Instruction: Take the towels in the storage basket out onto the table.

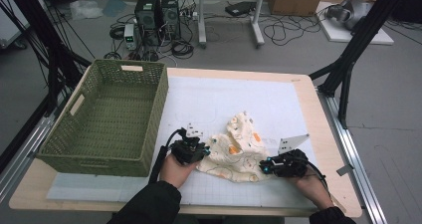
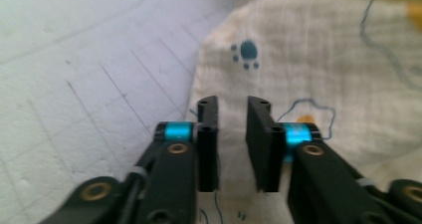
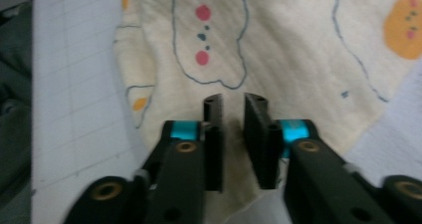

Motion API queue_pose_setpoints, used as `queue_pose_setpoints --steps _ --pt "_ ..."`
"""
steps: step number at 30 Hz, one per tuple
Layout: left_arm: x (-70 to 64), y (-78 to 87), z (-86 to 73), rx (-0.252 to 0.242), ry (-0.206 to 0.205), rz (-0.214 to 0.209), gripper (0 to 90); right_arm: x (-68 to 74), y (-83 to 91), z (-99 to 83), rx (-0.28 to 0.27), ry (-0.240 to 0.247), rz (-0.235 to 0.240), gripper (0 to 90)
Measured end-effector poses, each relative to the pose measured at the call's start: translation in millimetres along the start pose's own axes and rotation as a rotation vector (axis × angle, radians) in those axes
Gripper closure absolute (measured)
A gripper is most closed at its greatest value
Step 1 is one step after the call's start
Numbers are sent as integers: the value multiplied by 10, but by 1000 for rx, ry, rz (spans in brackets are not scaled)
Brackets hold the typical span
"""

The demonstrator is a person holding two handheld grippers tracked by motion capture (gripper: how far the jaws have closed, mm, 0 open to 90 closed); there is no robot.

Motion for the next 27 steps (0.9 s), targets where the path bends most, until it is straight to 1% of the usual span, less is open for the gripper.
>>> queue_pose_setpoints --steps 1,3,5,7,9,10,12,13,14,15,16,17,18,20,22,23,25,27 --pt "-7 2 -2 5 0 -4 884 13 0 1 2 7 1 869" --pt "-15 33 -13 17 6 -9 893 24 14 5 6 19 -4 878" --pt "-38 94 -43 30 -10 -11 896 64 43 -2 11 16 -1 879" --pt "-63 180 -84 31 -8 -18 896 120 63 -13 9 17 13 879" --pt "-74 266 -133 35 10 -23 896 173 80 -40 23 21 21 879" --pt "-85 314 -144 25 25 -28 896 197 89 -50 27 22 23 878" --pt "-117 411 -178 34 22 -42 896 255 118 -65 31 19 36 878" --pt "-136 458 -177 29 24 -49 896 283 133 -70 28 19 40 875" --pt "-155 498 -160 18 28 -56 896 316 150 -80 30 23 53 866" --pt "-167 535 -132 7 24 -62 895 348 167 -80 26 17 65 832" --pt "-181 559 -91 -11 18 -70 892 359 184 -68 18 12 65 796" --pt "-190 571 -46 -24 15 -78 883 353 207 -40 7 8 66 781" --pt "-195 572 1 -36 15 -88 844 335 229 2 -9 6 61 755" --pt "-197 544 100 -57 5 -98 791 243 267 109 -41 7 30 713" --pt "-180 492 200 -74 8 -88 713 122 271 212 -57 -4 0 683" --pt "-176 459 250 -85 4 -94 701 57 264 258 -56 -4 -13 671" --pt "-166 365 332 -92 21 -105 675 -95 216 352 -64 1 -48 647" --pt "-147 238 401 -100 35 -109 676 -270 140 411 -50 -1 -84 634"
Point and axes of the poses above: each handheld gripper's, and its own axes: y roughly backward along the jaws, z roughly out of its top, x roughly to its left, the point moved 10 cm from there along -y, roughly forward along the jaws, and after that the axes turned 11 degrees about -x, right-handed, at the moved point
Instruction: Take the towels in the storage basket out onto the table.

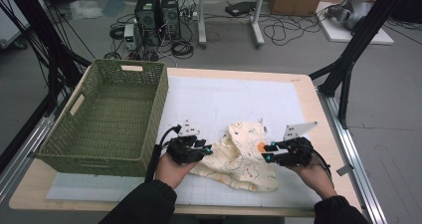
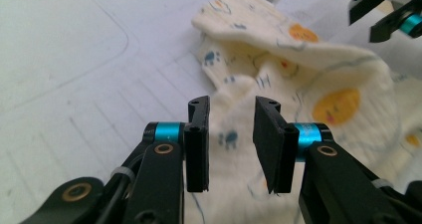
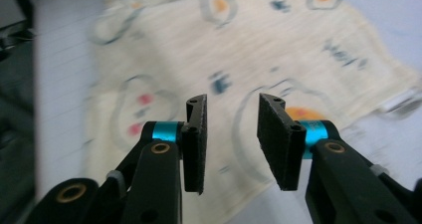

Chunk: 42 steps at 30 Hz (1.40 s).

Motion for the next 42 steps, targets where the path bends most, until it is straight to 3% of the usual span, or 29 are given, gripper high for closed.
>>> queue_pose_setpoints --steps 4,6,9,11,12,13,14,16,25,29,32,34,35,38,42 --pt "96 -268 21 15 22 26 689 -253 -154 22 9 -10 -54 615" --pt "119 -382 1 22 54 21 689 -366 -228 4 8 -15 -70 607" --pt "99 -503 -105 76 72 5 664 -484 -342 -75 34 -32 -92 619" --pt "90 -533 -214 144 44 -3 669 -508 -404 -131 61 -16 -101 702" --pt "80 -537 -262 172 33 -6 724 -504 -410 -125 59 -10 -102 786" --pt "73 -531 -269 167 12 -3 816 -499 -414 -123 59 -3 -93 876" --pt "62 -516 -269 171 4 -10 882 -480 -419 -128 61 -5 -82 885" --pt "43 -477 -276 188 -14 -6 888 -465 -399 -128 70 12 -79 891" --pt "10 -183 -318 167 5 -21 892 -392 20 -230 70 15 -105 892" --pt "-5 -171 -183 104 16 -43 886 -390 213 -346 89 5 -124 891" --pt "-7 -261 -31 69 3 -42 828 -412 320 -364 73 -14 -131 872" --pt "6 -370 52 54 5 -39 774 -449 327 -343 53 -40 -130 778" --pt "26 -432 72 59 -2 -20 739 -492 312 -337 48 -39 -152 711" --pt "86 -601 78 66 20 12 685 -563 231 -359 48 -66 -152 638" --pt "144 -774 20 92 60 34 635 -627 144 -428 76 -85 -149 640"
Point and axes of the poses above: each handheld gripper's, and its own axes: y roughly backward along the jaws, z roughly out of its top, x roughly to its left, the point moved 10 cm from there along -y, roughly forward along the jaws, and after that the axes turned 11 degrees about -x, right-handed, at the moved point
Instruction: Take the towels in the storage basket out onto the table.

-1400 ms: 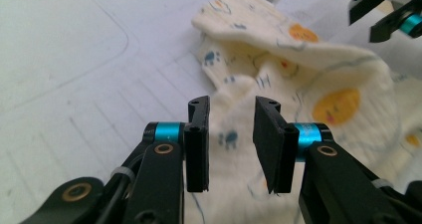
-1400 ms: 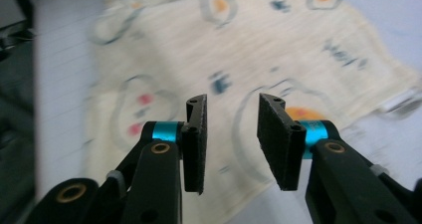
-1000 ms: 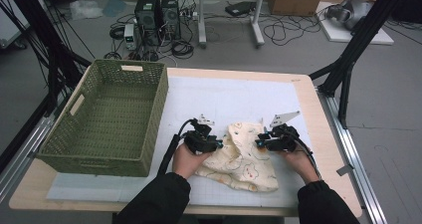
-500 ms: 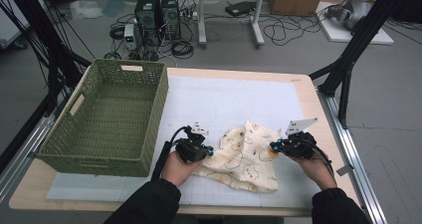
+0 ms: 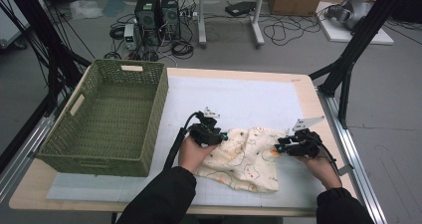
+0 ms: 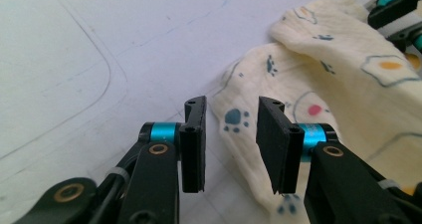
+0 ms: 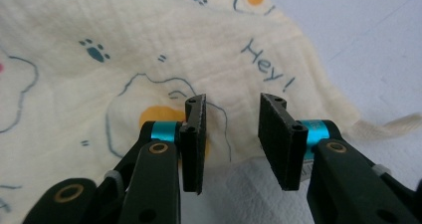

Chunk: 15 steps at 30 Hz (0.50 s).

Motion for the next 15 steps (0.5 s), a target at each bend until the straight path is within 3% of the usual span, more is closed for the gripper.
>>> queue_pose_setpoints --steps 2,4,5,7,9,10,12,15 --pt "-10 -76 -43 26 7 -5 625 1 -26 1 0 1 5 703" --pt "-32 -146 -100 59 -10 -6 678 5 -43 7 -2 16 14 808" --pt "-22 -153 -92 55 -25 12 705 16 -50 8 -2 10 26 855" --pt "22 -145 -91 63 -17 22 834 23 -62 18 4 20 31 883" --pt "50 -131 -91 65 24 11 869 12 -81 40 2 19 35 886" --pt "75 -113 -75 60 15 35 872 3 -89 54 4 22 28 887" --pt "128 -56 7 16 -18 84 873 -15 -92 96 6 25 18 887" --pt "251 82 209 -93 -22 166 873 -69 -92 220 -16 49 -8 887"
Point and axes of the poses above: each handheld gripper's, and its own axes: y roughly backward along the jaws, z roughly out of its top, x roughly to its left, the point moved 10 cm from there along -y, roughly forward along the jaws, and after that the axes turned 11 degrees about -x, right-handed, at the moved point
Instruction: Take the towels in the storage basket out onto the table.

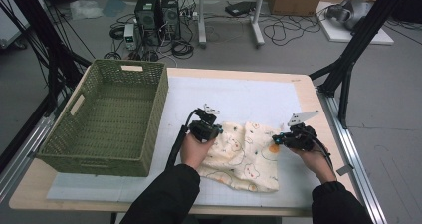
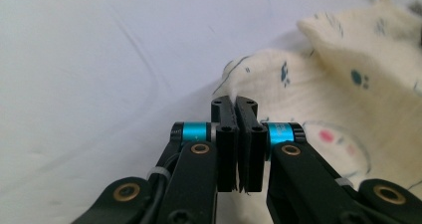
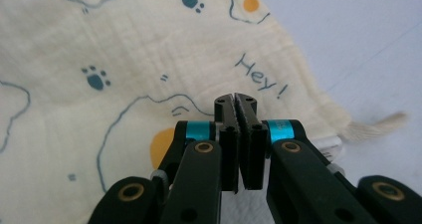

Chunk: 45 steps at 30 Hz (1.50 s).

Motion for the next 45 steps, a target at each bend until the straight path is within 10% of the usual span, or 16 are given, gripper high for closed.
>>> queue_pose_setpoints --steps 5,8,16,26,30,34,45 --pt "345 138 296 -159 28 125 870 -206 -28 261 -38 -3 -69 888" --pt "549 152 313 -163 76 180 757 -343 -59 449 -78 -7 -118 844" --pt "464 243 190 -127 43 111 691 -172 -8 405 -90 -15 -56 684" --pt "159 481 -179 -40 -48 17 656 571 321 -25 -97 33 139 637" --pt "157 471 -384 50 -62 -7 816 745 233 -242 -19 52 204 714" --pt "167 415 -536 119 -81 -24 894 784 140 -309 15 53 229 889" --pt "315 347 -447 42 -30 45 892 618 -129 -80 51 56 175 891"
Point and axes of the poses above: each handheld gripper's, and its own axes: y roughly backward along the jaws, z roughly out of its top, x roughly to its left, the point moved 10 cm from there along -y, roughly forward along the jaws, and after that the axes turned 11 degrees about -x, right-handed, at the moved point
